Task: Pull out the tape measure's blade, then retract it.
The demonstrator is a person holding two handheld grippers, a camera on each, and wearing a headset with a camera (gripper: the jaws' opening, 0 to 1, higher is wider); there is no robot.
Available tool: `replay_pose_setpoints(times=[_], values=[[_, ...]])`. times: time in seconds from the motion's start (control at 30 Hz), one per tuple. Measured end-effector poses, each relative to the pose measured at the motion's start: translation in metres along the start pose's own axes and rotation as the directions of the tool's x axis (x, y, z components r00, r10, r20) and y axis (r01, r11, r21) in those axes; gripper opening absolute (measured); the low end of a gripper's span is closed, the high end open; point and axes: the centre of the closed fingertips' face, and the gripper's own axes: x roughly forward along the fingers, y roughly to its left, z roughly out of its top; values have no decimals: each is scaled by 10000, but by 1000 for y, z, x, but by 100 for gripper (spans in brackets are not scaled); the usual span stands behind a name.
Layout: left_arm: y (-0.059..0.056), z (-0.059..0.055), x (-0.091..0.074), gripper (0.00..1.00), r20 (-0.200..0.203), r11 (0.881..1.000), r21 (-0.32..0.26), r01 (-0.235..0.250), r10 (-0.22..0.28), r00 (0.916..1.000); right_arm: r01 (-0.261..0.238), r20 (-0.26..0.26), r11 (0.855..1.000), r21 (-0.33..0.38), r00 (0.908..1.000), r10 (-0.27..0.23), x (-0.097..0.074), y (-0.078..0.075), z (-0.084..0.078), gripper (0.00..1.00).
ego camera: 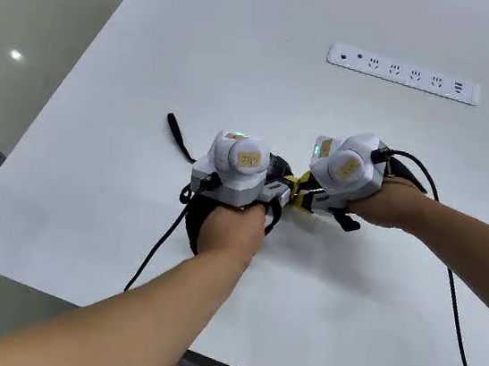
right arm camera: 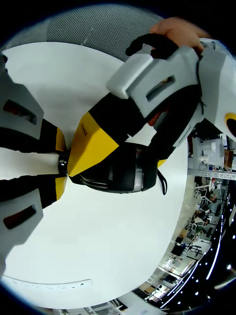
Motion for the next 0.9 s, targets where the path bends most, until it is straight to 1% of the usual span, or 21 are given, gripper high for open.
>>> replay_pose_setpoints(times=[0.17, 0.33, 0.47, 0.6, 0.67, 0.7, 0.77, 0.8, 0.9], values=[[0, 0, 0, 60, 50, 10000, 42, -25, 25, 10000, 41, 6, 9999, -94, 10000, -41, 0, 0, 0, 13], [0, 0, 0, 61, 79, 9999, 132, -20, 19, 10000, 124, 31, 9999, 13, 9999, -124, 0, 1, 0, 13], [-1, -2, 0, 61, -10, 9975, 707, 31, -31, 10000, 292, 85, 9994, 189, 9995, -294, -1, -1, -1, 14], [-1, -3, -1, 61, 35, 9961, 875, 102, -105, 9999, 455, 108, 9979, 454, 9989, -460, -2, -2, -2, 17], [-1, -3, -2, 60, 9, 9937, 1112, 149, -151, 9999, 463, 114, 9975, 538, 9988, -470, -3, -1, -3, 18], [-2, -4, -3, 60, -39, 9918, 1256, 251, -249, 9997, 433, 140, 9961, 763, 9989, -445, -3, 0, -4, 20], [-1, -4, -4, 62, 8, 9900, 1393, 237, -241, 9997, 519, 166, 9949, 864, 9984, -535, -5, 1, -4, 23], [0, -3, -5, 63, 20, 9900, 1385, 260, -266, 9996, 538, 165, 9938, 970, 9983, -557, -6, 2, -5, 24], [1, -6, -7, 65, -110, 9888, 1436, 417, -405, 9991, 584, 375, 9888, 1373, 9972, -641, -9, 5, -5, 25]])
